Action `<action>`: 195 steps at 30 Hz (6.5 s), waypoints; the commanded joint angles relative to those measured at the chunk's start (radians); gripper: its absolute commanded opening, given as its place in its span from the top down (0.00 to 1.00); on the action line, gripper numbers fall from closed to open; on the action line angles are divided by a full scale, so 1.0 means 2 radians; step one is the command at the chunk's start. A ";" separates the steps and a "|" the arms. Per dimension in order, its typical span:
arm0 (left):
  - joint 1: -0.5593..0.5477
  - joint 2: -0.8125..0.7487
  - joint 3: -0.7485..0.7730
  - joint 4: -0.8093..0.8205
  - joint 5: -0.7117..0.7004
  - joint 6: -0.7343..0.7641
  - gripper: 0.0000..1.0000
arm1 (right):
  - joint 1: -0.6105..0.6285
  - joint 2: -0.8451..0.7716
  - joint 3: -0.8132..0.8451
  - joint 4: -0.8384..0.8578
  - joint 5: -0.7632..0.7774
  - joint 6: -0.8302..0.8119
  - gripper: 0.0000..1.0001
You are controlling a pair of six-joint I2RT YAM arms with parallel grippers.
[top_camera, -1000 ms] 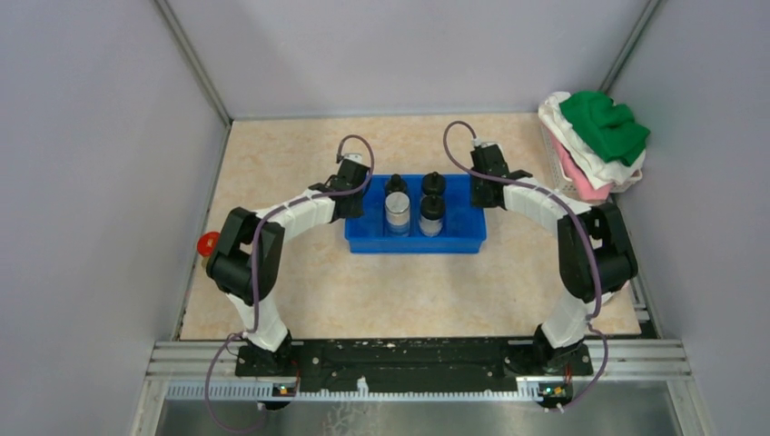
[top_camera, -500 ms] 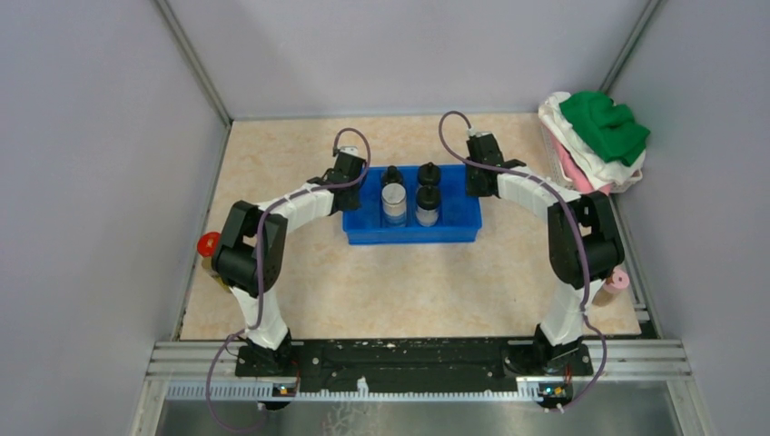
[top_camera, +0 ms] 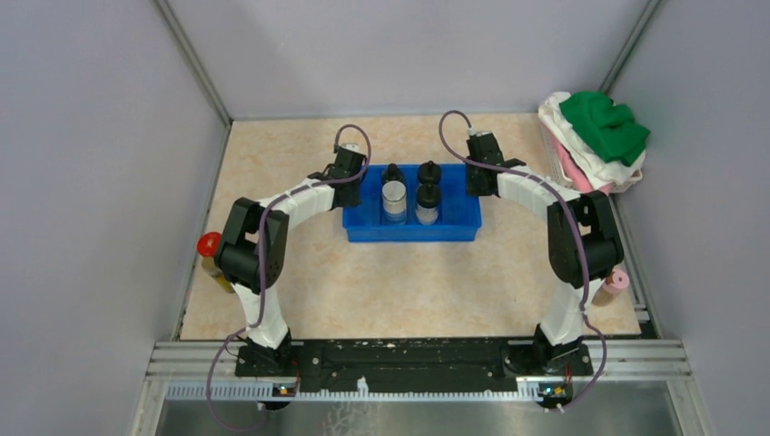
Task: Organize the condiment bottles
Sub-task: Move the storage box to the center of the board, then pick up the bottle from the center of the board.
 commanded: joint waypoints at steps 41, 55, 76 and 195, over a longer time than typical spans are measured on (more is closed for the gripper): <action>-0.008 -0.191 0.023 -0.080 0.014 0.008 0.21 | 0.026 -0.193 -0.032 -0.002 0.040 -0.004 0.27; 0.003 -0.449 -0.123 -0.182 -0.009 -0.059 0.01 | -0.060 -0.459 -0.168 -0.145 0.120 0.024 0.15; 0.145 -0.432 -0.048 -0.299 0.007 -0.068 0.01 | -0.233 -0.486 -0.070 -0.335 0.138 0.071 0.14; 0.132 -0.411 -0.114 -0.190 -0.024 -0.034 0.03 | -0.365 -0.250 -0.177 -0.146 -0.042 0.078 1.00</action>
